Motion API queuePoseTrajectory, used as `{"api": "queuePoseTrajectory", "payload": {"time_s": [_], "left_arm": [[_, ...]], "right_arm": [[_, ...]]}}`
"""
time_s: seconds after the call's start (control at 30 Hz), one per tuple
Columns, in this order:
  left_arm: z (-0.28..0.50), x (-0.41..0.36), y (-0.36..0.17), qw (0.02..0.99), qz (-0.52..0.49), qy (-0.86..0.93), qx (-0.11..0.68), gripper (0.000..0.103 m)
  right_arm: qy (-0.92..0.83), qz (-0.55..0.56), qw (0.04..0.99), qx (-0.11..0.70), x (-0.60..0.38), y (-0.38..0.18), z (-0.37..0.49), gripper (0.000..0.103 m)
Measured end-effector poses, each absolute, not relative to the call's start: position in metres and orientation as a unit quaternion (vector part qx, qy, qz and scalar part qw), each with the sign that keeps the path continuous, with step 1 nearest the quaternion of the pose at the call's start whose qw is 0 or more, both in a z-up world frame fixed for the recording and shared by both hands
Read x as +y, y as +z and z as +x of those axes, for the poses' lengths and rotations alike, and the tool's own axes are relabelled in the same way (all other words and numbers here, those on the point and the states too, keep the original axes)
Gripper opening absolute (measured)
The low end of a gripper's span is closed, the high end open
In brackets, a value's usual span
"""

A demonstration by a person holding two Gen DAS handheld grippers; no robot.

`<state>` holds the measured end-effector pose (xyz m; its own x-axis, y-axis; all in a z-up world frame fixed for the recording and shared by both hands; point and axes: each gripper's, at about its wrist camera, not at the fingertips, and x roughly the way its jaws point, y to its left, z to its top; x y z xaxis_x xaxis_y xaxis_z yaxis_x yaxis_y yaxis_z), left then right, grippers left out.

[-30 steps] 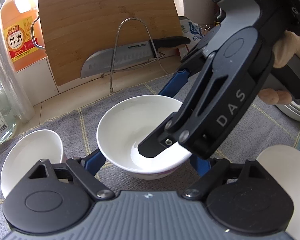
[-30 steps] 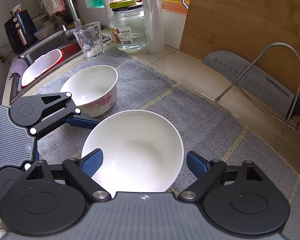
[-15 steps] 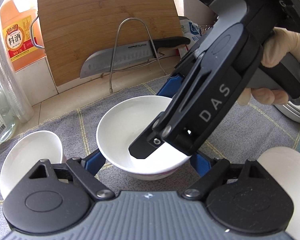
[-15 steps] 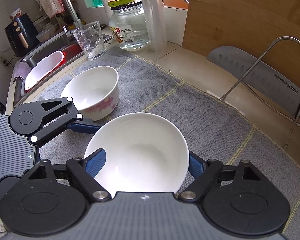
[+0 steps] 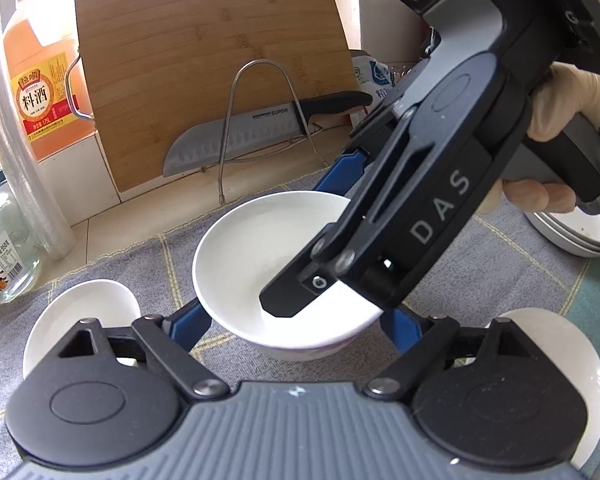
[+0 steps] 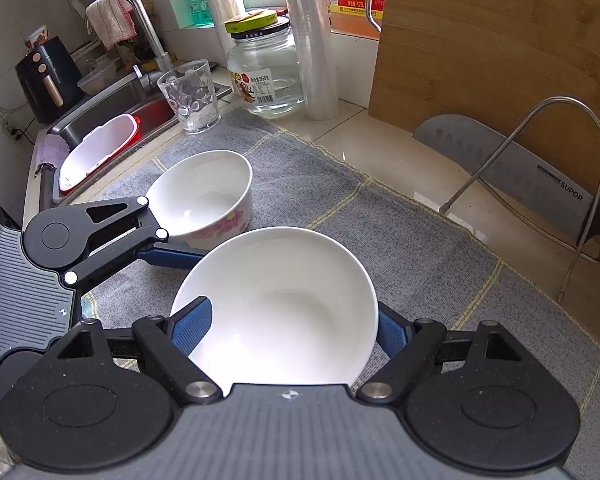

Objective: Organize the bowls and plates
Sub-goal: 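Lift the held bowl with the right tool over the other white bowl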

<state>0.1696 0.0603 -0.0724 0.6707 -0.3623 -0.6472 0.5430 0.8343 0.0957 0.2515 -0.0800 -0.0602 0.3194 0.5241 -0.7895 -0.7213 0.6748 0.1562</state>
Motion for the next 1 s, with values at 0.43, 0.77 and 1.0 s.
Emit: {"api": "queuePoseTrajectory", "payload": {"time_s": [0.43,0.77,1.0], "left_arm": [[0.128,0.056,-0.047,0.908,0.143,-0.255,0.299,0.09],[0.084,0.051,-0.032,0.909,0.145,-0.258,0.293,0.09],[0.059,0.048,-0.03,0.908,0.142,-0.261,0.296,0.09]], "right_arm": [[0.39,-0.129,0.814,0.41,-0.088,-0.031,0.206,0.089],[0.395,-0.14,0.818,0.394,-0.095,-0.014,0.161,0.089],[0.4,-0.141,0.816,0.392,-0.101,-0.011,0.133,0.089]]}}
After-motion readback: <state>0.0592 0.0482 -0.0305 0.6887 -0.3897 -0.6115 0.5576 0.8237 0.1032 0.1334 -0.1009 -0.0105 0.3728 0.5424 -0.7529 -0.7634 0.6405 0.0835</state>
